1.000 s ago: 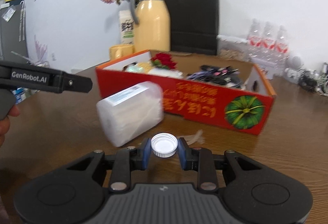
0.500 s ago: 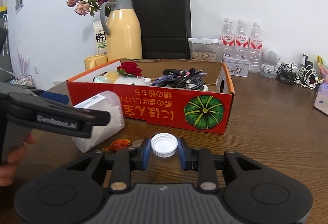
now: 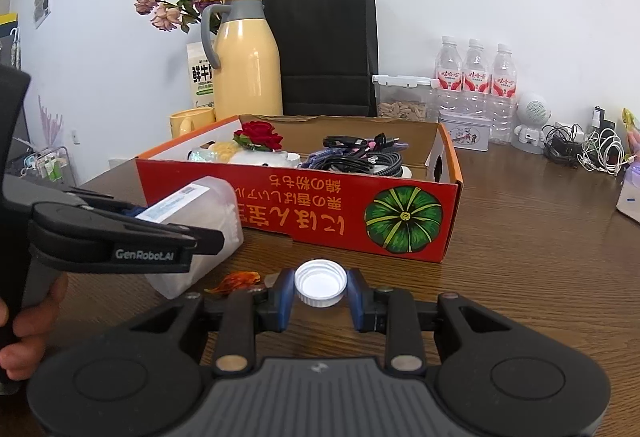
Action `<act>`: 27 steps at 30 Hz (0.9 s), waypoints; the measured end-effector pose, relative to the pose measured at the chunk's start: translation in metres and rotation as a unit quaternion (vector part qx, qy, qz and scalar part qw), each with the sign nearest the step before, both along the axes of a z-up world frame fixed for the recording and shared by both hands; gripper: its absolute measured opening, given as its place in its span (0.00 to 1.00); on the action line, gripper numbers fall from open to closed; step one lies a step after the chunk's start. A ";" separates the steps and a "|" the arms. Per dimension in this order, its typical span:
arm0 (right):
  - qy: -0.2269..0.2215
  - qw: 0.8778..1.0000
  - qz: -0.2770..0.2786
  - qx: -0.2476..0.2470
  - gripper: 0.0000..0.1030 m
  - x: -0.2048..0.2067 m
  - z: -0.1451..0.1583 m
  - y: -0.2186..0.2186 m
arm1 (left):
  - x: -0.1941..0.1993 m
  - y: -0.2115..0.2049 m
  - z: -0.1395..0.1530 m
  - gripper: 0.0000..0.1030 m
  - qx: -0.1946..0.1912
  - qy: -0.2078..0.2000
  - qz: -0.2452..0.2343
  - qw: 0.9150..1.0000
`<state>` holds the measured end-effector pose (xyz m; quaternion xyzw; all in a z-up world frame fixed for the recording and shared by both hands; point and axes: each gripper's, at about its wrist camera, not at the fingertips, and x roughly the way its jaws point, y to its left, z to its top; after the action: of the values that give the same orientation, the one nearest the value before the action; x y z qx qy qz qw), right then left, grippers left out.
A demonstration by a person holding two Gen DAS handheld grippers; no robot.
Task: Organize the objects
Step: 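Grasp the white bottle cap with the right tool while the left tool grasps the white plastic box, then carry the plastic box and bottle cap into the box while both tools release them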
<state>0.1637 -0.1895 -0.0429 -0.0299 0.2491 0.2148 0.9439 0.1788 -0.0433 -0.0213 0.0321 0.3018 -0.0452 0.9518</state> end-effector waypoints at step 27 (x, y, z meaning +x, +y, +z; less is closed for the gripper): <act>-0.097 0.995 -0.007 -0.006 0.26 0.071 0.067 0.028 | 0.045 0.007 0.077 0.40 -0.041 -0.106 0.003 0.994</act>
<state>0.2346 -0.1618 0.0238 -0.0543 0.1579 0.2031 0.9648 0.2238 -0.0360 0.0562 -0.0038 0.1976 -0.0507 0.9790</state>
